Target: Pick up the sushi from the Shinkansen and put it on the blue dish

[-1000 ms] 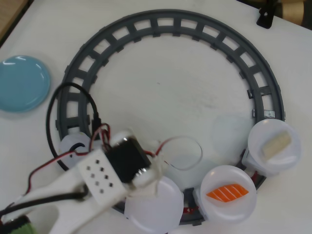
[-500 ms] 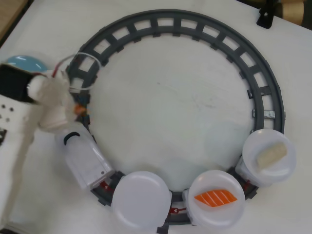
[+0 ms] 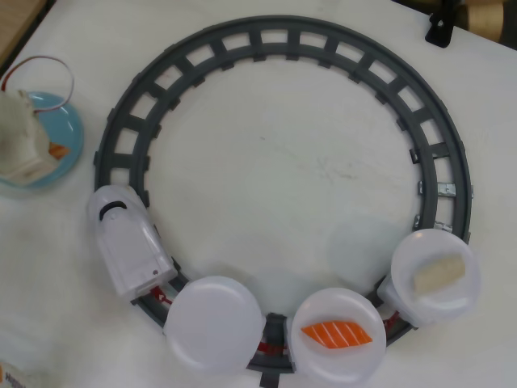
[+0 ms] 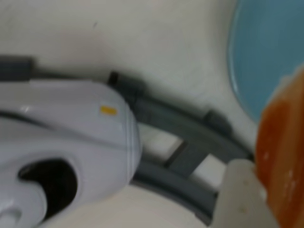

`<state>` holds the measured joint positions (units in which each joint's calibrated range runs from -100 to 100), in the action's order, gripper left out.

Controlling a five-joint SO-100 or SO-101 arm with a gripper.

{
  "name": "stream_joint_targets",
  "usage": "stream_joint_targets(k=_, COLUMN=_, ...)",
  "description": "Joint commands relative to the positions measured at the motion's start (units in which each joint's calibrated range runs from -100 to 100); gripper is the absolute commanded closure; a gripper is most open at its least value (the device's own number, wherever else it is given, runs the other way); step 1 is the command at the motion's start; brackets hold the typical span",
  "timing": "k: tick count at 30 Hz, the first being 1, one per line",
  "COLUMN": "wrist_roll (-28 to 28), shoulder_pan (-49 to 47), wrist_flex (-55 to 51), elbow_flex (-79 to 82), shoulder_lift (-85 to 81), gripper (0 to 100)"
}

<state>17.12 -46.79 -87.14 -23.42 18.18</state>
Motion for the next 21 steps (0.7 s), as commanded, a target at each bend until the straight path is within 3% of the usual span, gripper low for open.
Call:
stream_joint_targets(k=1, wrist_roll=-0.6, shoulder_pan=-2.9, wrist_flex=0.9, elbow_flex=-4.9, shoulder_lift=1.3, gripper=93)
stream_joint_targets(k=21, wrist_roll=-1.1, shoulder_pan=-7.0, wrist_flex=0.6, elbow_flex=-26.5, shoulder_lift=22.8, gripper=93)
